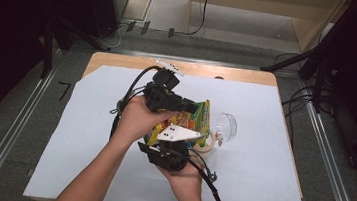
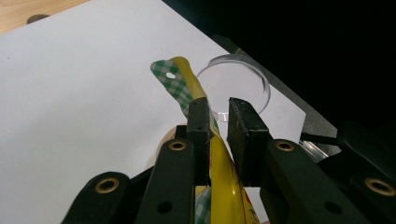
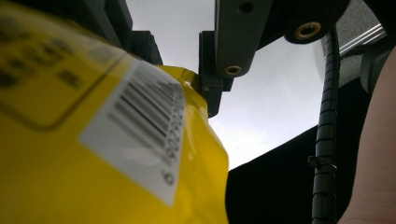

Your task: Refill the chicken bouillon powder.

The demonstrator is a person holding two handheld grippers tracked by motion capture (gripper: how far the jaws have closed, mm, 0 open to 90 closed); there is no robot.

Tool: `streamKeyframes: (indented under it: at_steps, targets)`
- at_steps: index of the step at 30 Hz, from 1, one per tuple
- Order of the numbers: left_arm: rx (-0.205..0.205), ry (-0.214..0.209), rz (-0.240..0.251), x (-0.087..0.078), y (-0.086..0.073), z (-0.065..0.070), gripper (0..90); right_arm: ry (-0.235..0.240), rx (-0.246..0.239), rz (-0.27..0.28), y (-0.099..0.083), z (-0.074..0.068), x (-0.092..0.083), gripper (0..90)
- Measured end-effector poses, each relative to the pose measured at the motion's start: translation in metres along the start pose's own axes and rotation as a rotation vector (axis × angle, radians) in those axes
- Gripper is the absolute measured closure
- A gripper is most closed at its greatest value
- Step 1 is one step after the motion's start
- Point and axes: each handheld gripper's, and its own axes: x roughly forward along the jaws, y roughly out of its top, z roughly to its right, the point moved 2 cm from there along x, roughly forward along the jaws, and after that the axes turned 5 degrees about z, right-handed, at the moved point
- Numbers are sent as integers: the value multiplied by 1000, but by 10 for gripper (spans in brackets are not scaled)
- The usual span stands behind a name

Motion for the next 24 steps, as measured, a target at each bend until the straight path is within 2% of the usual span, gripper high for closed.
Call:
streamKeyframes:
  at_steps: [5, 11, 15, 18, 22, 24]
  targets:
    - [25, 23, -8, -1, -2, -3, 809, -13, -33, 8, -3, -1, 1, 704]
    - [28, 15, -25, -1, -5, -3, 819, -5, 6, 3, -11, 4, 3, 661]
    - [29, 4, -29, -3, -6, -4, 831, 0, 1, 13, -14, 4, 5, 630]
    - [18, -3, -32, -4, -8, -5, 836, 9, 13, 16, -17, 4, 7, 626]
    - [3, -7, -34, -6, -10, -5, 834, 5, 2, 10, -19, 4, 9, 616]
    - [18, -2, -42, -8, -12, -4, 839, 7, 0, 4, -20, 4, 10, 594]
